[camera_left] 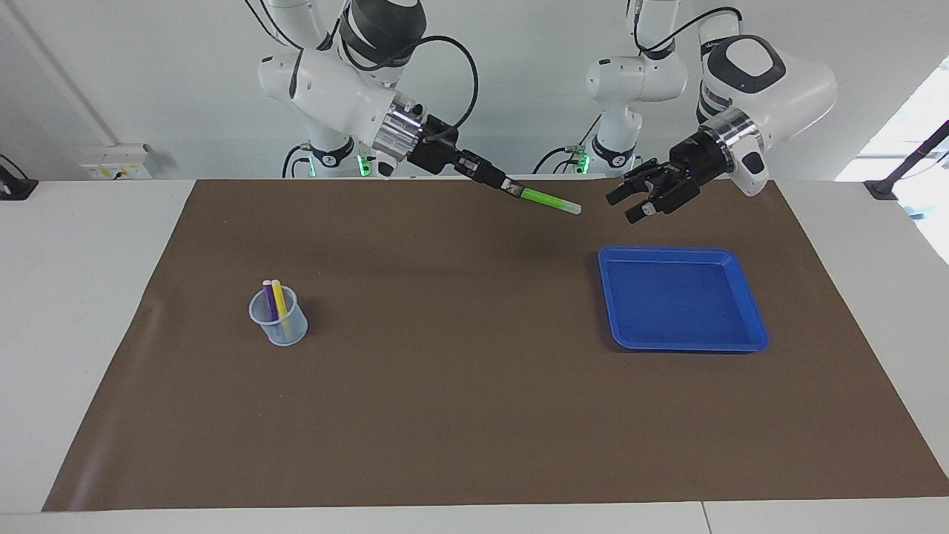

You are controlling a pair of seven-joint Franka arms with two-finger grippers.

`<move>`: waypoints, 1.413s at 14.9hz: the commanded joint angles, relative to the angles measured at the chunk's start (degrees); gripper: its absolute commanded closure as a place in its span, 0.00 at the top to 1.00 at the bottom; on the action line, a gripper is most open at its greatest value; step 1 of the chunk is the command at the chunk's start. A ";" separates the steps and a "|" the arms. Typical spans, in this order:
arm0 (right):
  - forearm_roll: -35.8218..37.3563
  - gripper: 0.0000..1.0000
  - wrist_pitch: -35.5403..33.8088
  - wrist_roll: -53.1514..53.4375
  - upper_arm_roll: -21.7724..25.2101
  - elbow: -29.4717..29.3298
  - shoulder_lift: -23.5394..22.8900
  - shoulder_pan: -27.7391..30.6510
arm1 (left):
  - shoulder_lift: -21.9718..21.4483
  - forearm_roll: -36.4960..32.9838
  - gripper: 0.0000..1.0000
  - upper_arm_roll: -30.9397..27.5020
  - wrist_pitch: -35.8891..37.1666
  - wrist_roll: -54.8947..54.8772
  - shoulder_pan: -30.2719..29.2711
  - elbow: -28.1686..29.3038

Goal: Right arm passes pens to left for tray arrangement
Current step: 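Carry the pen toward the left gripper while the left gripper approaches, then close the left gripper on the green pen and open the right gripper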

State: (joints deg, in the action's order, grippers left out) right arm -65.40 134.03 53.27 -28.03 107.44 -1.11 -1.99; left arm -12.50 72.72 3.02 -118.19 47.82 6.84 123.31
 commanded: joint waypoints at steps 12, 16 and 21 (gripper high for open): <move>7.92 0.00 1.41 7.73 -2.47 -4.78 -3.90 -0.91 | -3.06 6.21 0.83 -0.30 -8.73 2.98 6.87 6.77; 8.54 0.00 1.32 7.82 -2.47 -4.78 -3.90 -1.27 | -3.76 6.47 0.79 -0.30 -8.81 2.89 6.43 7.65; 8.63 0.00 1.32 7.82 -2.47 -4.78 -3.90 -1.35 | -4.11 6.56 0.70 -0.56 -8.55 2.98 5.99 8.09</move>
State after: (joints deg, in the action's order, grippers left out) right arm -58.49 134.52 59.33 -29.75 103.74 -4.23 -3.54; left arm -14.44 77.98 2.84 -126.02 50.34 12.75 129.21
